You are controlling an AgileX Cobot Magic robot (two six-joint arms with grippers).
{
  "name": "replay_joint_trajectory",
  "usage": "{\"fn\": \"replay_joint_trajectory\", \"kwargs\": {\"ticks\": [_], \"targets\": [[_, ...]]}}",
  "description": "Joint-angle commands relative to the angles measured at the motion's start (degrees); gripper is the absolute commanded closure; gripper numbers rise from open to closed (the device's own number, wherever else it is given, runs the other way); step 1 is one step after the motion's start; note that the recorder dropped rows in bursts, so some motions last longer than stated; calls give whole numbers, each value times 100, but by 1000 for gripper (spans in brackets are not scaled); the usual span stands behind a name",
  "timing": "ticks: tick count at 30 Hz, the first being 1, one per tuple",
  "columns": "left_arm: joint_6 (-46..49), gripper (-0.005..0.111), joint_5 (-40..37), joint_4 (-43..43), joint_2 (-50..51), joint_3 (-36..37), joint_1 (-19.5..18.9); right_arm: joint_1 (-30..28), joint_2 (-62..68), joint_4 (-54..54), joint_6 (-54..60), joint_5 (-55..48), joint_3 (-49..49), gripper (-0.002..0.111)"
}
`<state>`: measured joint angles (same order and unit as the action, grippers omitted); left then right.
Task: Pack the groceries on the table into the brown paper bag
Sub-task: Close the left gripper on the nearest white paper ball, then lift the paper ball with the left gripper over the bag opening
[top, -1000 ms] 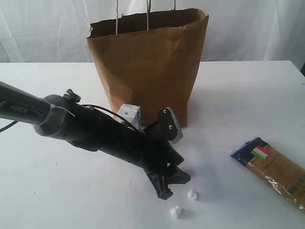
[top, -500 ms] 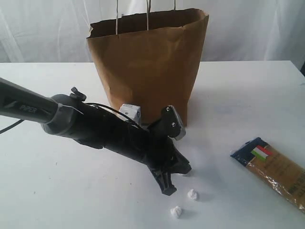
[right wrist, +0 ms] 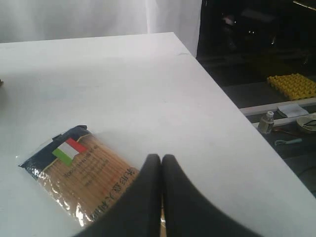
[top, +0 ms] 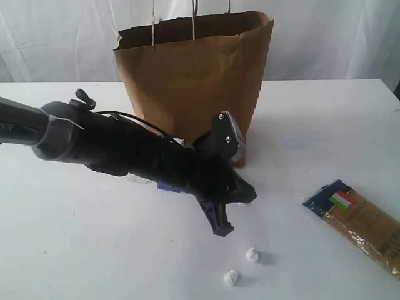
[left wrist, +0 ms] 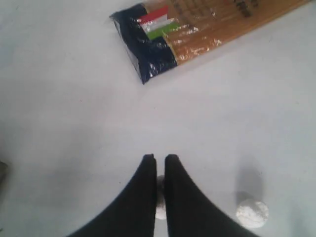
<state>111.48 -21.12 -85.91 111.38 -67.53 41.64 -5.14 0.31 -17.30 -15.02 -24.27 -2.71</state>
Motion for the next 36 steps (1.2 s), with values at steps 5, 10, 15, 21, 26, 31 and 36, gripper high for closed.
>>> {"fn": "replay_joint_trajectory", "kwargs": {"ticks": [5, 10, 15, 21, 26, 31, 36], "targets": [[-777, 107, -62, 4, -1178, -18, 17, 9, -31, -50, -25, 76, 39, 108], [-720, 107, 1111, 4, -2115, -28, 17, 9, -31, -50, -156, 99, 39, 108], [-463, 107, 3035, 55, -2342, -263, 17, 9, -31, -50, -169, 99, 39, 108], [-474, 107, 3653, 55, -2559, -342, 17, 9, -31, -50, -168, 125, 39, 108], [-396, 107, 4546, 55, -2843, -320, 17, 9, -31, -50, -168, 125, 39, 108], [-209, 107, 4885, 555, -3001, -320, -125, 9, -31, -50, -168, 125, 39, 108], [-1940, 107, 3675, 1791, -2843, -320, -787, 9, -31, -50, -168, 125, 39, 108]]}}
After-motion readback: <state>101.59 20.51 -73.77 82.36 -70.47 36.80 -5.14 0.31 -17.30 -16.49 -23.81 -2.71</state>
